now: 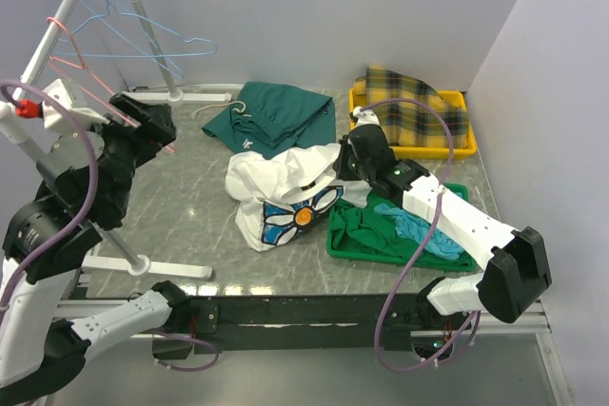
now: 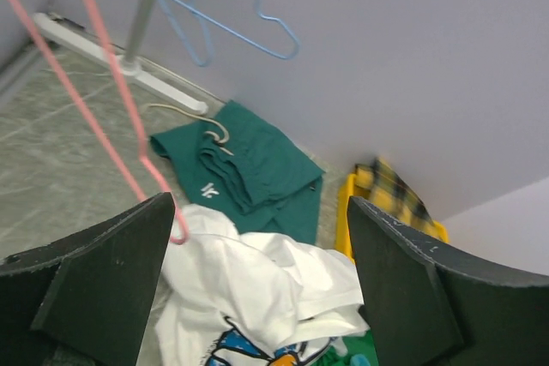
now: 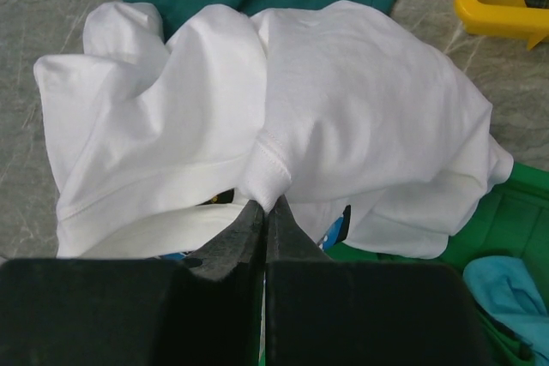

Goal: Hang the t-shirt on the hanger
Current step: Pick up the hanger from the clothesline.

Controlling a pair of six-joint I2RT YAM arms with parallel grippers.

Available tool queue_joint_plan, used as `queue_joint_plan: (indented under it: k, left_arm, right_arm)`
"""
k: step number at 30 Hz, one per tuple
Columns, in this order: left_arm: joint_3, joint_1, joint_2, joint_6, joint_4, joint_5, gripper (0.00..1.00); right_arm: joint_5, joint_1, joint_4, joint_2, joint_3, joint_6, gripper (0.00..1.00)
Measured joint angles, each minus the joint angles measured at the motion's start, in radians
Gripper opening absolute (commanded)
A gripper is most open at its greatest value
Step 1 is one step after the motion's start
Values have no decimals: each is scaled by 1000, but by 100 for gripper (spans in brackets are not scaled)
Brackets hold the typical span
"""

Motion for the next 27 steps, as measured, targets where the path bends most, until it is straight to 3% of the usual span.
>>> queue_joint_plan:
  k: [8,14,21,27]
  left_arm:
    - [-31,25,18,-14,-89,-74,95]
    - [-82,153,55,4,-90,-55,95]
    - [-124,389,76,43,8,101,91]
    - [-138,506,104,61,128,241,87]
  right_arm:
    - [0,0,0,3,-4,-3,0]
    - [-14,0,0,15,-5,-3,0]
    - [-17,0,-2,21,-5,-14,0]
    - [-21,1,-3,29,-5,-22,0]
